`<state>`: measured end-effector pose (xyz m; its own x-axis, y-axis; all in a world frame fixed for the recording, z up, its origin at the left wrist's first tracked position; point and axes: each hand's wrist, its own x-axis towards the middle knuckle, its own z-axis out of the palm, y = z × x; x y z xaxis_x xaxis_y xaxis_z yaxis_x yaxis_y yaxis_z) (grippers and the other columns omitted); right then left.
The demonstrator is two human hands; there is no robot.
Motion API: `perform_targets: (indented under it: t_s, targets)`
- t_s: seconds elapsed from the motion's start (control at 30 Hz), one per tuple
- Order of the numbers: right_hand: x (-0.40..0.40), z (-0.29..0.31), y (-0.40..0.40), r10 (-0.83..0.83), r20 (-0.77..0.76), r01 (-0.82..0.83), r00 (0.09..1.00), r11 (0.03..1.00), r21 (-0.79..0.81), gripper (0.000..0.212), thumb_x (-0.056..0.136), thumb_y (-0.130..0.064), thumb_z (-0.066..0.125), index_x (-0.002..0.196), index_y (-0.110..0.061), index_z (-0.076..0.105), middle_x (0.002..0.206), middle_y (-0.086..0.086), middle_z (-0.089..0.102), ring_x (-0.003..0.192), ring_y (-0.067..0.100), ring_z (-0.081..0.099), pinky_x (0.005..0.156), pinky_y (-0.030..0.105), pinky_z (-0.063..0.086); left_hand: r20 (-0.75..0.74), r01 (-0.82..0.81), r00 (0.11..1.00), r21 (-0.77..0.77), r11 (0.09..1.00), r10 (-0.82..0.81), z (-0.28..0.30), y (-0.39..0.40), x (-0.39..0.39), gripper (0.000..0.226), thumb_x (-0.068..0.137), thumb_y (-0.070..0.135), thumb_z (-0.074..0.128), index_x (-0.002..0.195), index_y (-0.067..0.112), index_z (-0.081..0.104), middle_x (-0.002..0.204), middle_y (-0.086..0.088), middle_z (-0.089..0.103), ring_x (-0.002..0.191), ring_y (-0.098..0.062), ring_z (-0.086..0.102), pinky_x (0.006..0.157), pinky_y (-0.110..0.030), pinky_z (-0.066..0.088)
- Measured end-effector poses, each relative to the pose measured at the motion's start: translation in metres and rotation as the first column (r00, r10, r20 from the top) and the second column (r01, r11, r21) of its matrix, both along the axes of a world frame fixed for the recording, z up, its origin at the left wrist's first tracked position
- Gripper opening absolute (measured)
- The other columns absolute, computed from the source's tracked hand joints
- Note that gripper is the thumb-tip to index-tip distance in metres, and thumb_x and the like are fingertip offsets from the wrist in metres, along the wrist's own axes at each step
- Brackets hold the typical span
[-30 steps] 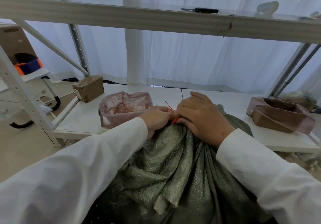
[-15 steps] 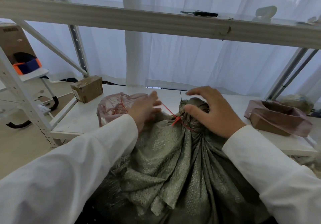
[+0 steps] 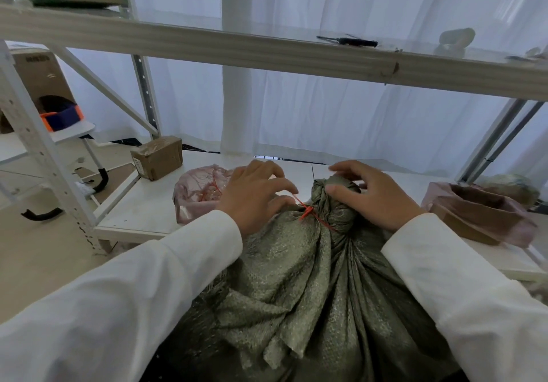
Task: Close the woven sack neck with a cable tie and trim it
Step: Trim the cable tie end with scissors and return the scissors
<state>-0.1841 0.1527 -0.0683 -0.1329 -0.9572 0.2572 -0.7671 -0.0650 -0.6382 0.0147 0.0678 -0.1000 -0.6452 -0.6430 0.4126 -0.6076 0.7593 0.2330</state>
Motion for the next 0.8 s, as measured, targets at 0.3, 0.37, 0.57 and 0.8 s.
perform_targets:
  t_s: [0.3,0.37,0.57,0.8]
  targets:
    - [0.012,0.093,-0.045,-0.273,0.146,0.309,0.951,0.832,-0.460,0.020,0.090,-0.022,0.048,0.096,-0.018,0.067,0.080,-0.008,0.060,0.068,-0.001,0.049,0.065,0.014,0.037,-0.087,0.117,0.991,0.169,0.979,-0.103,0.006,-0.008,0.002,0.018,0.089,0.036,0.054,0.096,0.028,0.069,0.099,0.006,0.065,0.099,-0.015,0.053,0.090,-0.032,0.035]
    - [0.011,0.116,-0.067,-0.333,0.040,0.313,0.942,0.829,-0.464,0.025,0.089,-0.027,0.048,0.103,-0.016,0.066,0.096,0.001,0.064,0.084,0.010,0.056,0.076,0.019,0.037,-0.092,0.137,0.988,0.141,0.980,-0.125,0.007,-0.009,0.006,0.019,0.090,0.032,0.053,0.098,0.028,0.070,0.097,0.006,0.067,0.098,-0.015,0.054,0.091,-0.035,0.038]
    - [-0.007,0.148,-0.129,-0.324,-0.518,0.293,0.792,0.945,-0.144,0.069,0.085,-0.055,0.052,0.144,-0.029,0.027,0.154,0.011,0.018,0.141,0.032,0.016,0.113,0.047,0.019,-0.097,0.164,0.983,0.101,0.981,-0.154,0.004,-0.013,0.011,0.019,0.091,0.028,0.051,0.097,0.025,0.069,0.093,0.005,0.071,0.095,-0.017,0.057,0.084,-0.029,0.036]
    - [-0.018,0.134,-0.142,-0.375,-0.673,0.332,0.638,0.922,-0.199,0.053,0.087,-0.045,0.054,0.136,-0.028,0.040,0.135,0.022,0.040,0.122,0.044,0.036,0.102,0.051,0.029,-0.125,0.186,0.977,0.096,0.978,-0.174,0.000,-0.019,0.013,0.022,0.088,0.030,0.049,0.091,0.024,0.070,0.088,0.005,0.073,0.085,-0.018,0.059,0.086,-0.037,0.044]
